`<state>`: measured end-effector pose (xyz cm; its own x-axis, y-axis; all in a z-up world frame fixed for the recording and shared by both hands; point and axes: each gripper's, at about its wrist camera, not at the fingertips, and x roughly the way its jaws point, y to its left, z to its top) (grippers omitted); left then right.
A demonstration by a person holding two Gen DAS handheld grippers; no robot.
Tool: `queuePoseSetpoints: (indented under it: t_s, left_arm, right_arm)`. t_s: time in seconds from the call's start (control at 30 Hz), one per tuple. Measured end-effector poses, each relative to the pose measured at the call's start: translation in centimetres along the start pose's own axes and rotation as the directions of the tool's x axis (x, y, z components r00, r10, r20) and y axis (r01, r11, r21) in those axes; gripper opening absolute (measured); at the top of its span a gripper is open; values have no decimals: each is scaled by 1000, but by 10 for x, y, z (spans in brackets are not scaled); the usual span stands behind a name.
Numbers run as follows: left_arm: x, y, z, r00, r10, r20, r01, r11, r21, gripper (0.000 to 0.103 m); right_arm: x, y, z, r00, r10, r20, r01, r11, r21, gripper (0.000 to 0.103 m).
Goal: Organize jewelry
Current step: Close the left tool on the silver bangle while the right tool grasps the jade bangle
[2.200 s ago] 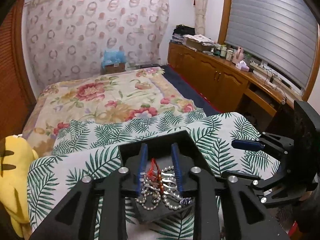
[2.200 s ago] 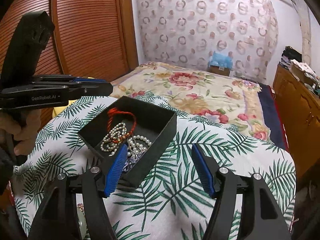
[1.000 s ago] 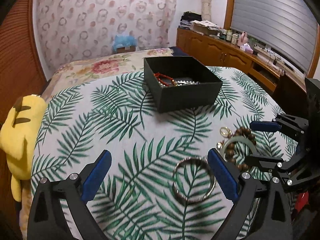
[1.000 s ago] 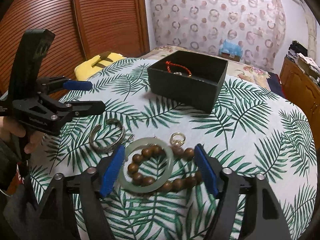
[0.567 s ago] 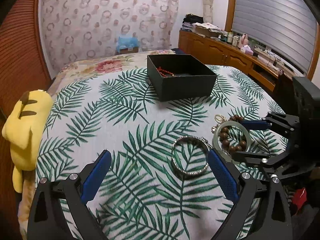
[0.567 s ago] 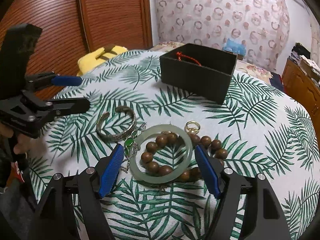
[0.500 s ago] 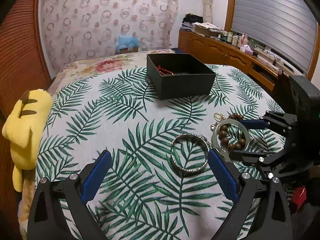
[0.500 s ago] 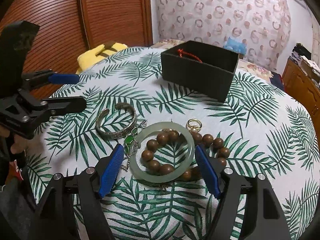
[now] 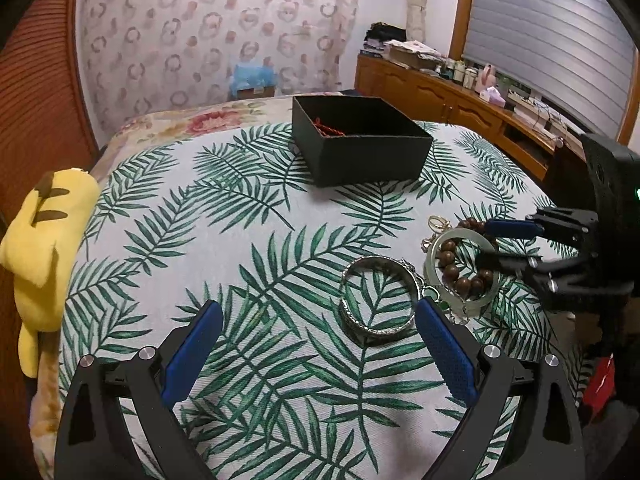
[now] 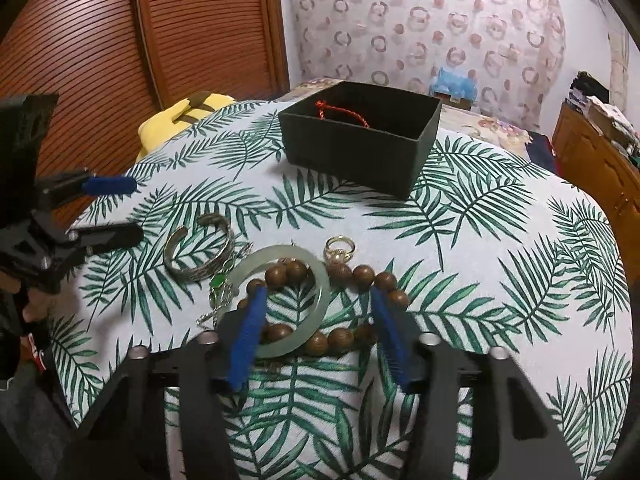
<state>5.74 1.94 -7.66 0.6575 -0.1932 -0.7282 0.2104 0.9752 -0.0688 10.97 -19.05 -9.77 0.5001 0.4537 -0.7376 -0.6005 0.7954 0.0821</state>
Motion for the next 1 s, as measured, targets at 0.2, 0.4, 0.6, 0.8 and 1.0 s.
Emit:
queuePoseSetpoints:
  t_s: [0.2, 0.4, 0.6, 0.8, 1.0]
  left_arm:
    - [5, -6, -1, 1000, -15, -13, 16, 1000, 10, 93]
    - [13, -19, 2, 999, -30, -35, 31, 999, 43, 93]
    - [25, -28, 5, 997, -34, -72, 38, 997, 61, 93]
    - [36, -29, 10, 994, -39, -99, 46, 997, 60, 93]
    - [45, -34, 9, 992, -19, -122, 29, 996, 86, 92]
  right_arm:
    - [14, -5, 4, 999, 34, -39, -32, 999, 36, 21]
    - [15, -1, 9, 999, 24, -26, -24, 999, 24, 11]
    - [-4, -4, 19, 998, -39, 50, 38, 999, 13, 10]
    - [-13, -14, 25, 995, -69, 76, 68, 998, 15, 11]
    - [-16, -17, 24, 995, -60, 85, 59, 998, 20, 11]
